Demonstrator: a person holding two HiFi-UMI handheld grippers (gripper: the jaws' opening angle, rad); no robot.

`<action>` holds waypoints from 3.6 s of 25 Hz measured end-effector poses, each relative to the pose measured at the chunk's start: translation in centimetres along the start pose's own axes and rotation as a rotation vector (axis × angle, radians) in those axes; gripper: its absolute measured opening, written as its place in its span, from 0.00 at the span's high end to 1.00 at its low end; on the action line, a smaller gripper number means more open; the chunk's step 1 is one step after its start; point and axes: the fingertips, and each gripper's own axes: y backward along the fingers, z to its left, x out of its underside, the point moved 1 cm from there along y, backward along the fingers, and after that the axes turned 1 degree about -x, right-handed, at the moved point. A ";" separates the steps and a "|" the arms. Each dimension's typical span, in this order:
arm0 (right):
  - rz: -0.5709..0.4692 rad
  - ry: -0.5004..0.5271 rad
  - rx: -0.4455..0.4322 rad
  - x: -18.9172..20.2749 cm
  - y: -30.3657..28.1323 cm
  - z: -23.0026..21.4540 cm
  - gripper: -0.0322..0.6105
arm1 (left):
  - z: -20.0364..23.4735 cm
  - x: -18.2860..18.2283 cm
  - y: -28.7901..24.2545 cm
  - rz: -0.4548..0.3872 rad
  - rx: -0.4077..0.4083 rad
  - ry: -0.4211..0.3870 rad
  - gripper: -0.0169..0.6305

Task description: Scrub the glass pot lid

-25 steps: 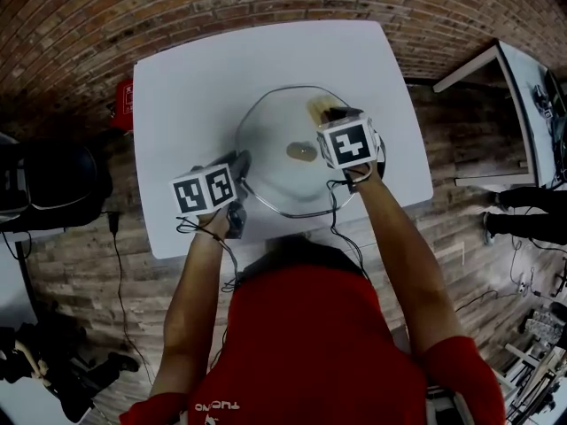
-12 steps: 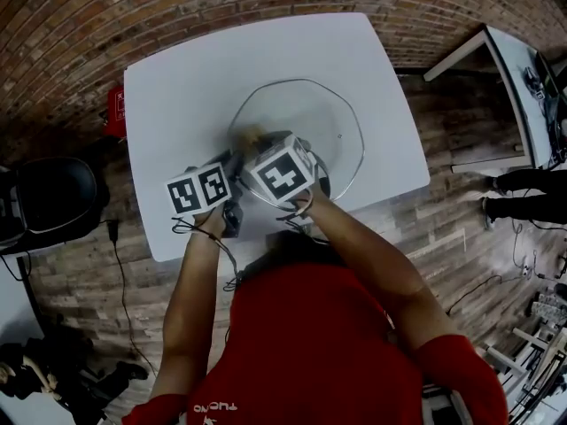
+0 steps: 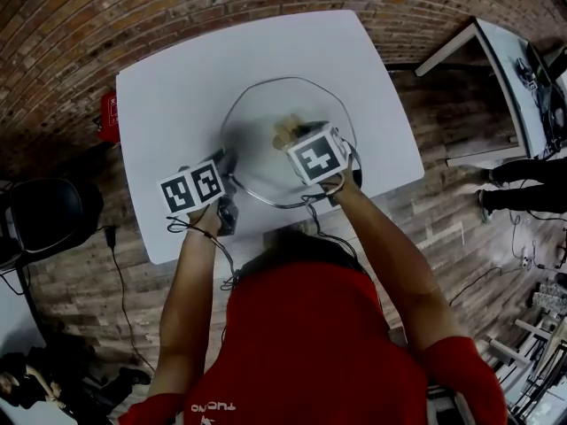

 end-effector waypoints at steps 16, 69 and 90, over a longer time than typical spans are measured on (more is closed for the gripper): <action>-0.092 -0.078 -0.119 1.7 5.8 4.0 0.87 | 0.0 0.0 0.0 -0.006 -0.001 0.020 0.82; -0.147 -0.089 -0.084 -2.1 1.0 1.1 0.73 | -0.5 -0.3 0.2 -0.060 -0.034 -0.022 0.80; -0.954 0.108 -0.163 -11.6 20.3 -1.9 0.83 | -17.6 -13.5 14.6 -0.738 0.095 -0.566 0.88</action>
